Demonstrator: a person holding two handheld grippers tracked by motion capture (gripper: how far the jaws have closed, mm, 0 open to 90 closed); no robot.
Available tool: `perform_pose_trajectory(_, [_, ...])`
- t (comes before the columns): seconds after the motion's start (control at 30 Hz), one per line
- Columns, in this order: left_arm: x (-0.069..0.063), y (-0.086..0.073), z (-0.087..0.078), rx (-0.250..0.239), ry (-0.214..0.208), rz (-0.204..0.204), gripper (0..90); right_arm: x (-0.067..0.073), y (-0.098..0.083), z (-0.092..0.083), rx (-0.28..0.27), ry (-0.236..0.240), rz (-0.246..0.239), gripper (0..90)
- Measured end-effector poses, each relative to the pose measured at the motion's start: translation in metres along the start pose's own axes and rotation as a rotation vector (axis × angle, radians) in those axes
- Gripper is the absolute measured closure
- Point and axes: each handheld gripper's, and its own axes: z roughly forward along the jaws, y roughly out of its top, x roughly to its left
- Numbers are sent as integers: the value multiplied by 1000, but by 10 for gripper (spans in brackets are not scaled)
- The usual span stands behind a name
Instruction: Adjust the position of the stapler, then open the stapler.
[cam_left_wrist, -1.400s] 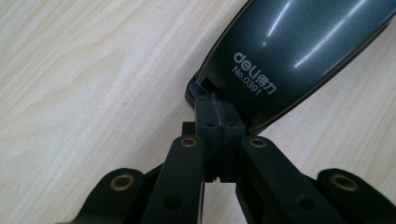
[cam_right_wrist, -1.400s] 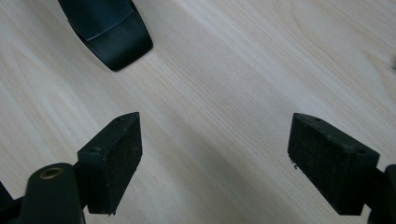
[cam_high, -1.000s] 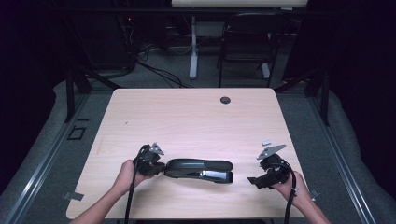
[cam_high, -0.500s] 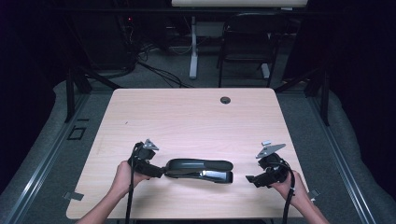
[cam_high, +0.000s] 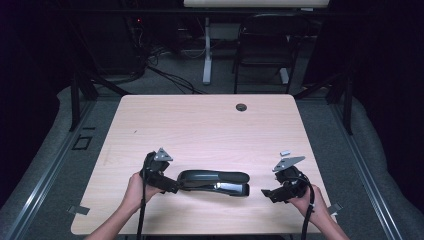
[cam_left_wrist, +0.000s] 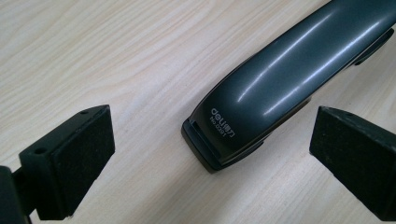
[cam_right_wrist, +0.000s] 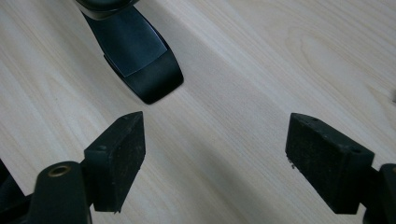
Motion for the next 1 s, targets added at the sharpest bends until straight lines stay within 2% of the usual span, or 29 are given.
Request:
perform_pose_trajectory(0.13, [-1,0,-1,-6,-3,11,2,0,0,3,12,6,-6,197])
perform_pose_trajectory(0.3, [-5,1,0,-18,24,9,0,1,1,5,23,9,-10,199])
perform_pose_trajectory(0.43, [-11,3,-3,-47,36,26,0,2,2,6,19,15,-9,201])
perform_pose_trajectory(0.67, [-32,6,-4,-63,-6,70,14,4,2,8,22,-1,-25,224])
perform_pose_trajectory(0.8, [-45,9,-3,-79,-30,101,36,8,1,10,24,10,-38,223])
perform_pose_trajectory(0.87, [-49,9,-2,-94,-36,126,62,11,1,11,30,17,-46,215])
perform_pose_trajectory(0.93, [-51,10,-1,-98,-46,126,93,13,1,12,29,23,-48,203])
perform_pose_trajectory(1.0, [-54,10,1,-97,-49,136,170,15,2,13,28,33,-47,201])
